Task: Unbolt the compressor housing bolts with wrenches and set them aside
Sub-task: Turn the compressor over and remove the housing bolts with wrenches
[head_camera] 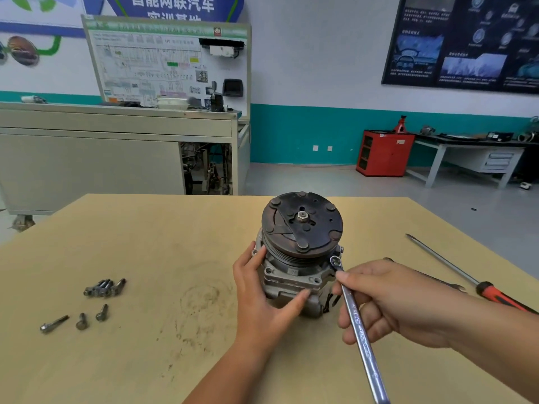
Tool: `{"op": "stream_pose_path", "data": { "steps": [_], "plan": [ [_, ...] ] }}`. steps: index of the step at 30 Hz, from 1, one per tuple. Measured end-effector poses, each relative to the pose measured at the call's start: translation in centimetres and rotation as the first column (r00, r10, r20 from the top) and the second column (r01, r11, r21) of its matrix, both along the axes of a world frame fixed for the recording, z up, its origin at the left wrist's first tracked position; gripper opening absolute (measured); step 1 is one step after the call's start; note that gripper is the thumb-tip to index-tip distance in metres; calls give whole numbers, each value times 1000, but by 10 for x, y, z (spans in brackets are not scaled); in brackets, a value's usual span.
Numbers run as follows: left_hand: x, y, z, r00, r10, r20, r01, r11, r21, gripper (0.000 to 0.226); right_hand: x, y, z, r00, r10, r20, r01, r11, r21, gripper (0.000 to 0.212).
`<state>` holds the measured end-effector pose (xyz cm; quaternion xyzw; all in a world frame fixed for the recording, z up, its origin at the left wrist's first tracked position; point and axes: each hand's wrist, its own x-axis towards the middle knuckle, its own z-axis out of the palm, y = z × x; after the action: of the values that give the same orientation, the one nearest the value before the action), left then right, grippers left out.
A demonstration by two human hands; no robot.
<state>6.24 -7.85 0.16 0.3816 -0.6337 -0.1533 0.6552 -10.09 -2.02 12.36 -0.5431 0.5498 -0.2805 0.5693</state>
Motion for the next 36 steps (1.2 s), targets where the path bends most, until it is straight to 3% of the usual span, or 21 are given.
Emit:
{"op": "stream_pose_path", "data": {
  "steps": [9,11,13,16,19,20,21,23,24,26,30,36],
  "plan": [
    [4,-7,-4,996,19,-86,-21,999,-26,42,-5,-6,-8,1000,-10,-5,10,999,-33,29],
    [3,-9,-4,995,30,-100,-33,999,-30,37,-10,-12,-1,995,71,-66,-69,997,20,31],
    [3,-11,-5,995,42,-94,-46,998,-35,33,-22,-23,15,951,205,-233,-185,977,106,33],
    [3,-12,-5,995,51,-80,-55,997,-46,31,-37,-39,45,705,308,-639,-332,939,88,31],
    [4,-12,-6,996,39,-85,-43,998,-52,25,-48,-56,57,316,90,-945,-555,825,-107,20],
    [5,-13,-6,995,36,-88,-40,998,-48,24,-50,-57,58,278,20,-960,-580,800,-151,18],
    [5,-13,-6,995,35,-90,-40,998,-48,25,-52,-58,57,344,50,-938,-551,819,-159,19],
    [5,-13,-5,996,27,-89,-31,998,-48,26,-56,-54,52,683,221,-696,-370,927,-68,22],
    [4,-13,-5,996,19,-87,-23,999,-48,25,-54,-49,47,810,244,-533,-294,956,-10,23],
    [3,-13,-4,996,5,-90,-10,998,-57,24,-47,-34,33,936,184,-299,-183,983,31,23],
    [2,-11,-3,994,-6,-106,-2,997,-74,22,-29,-15,8,986,153,-69,-148,987,68,22],
    [2,-10,-1,994,-28,-106,19,996,-87,23,-17,-18,8,988,130,-78,-126,990,61,25]
  ]
}}
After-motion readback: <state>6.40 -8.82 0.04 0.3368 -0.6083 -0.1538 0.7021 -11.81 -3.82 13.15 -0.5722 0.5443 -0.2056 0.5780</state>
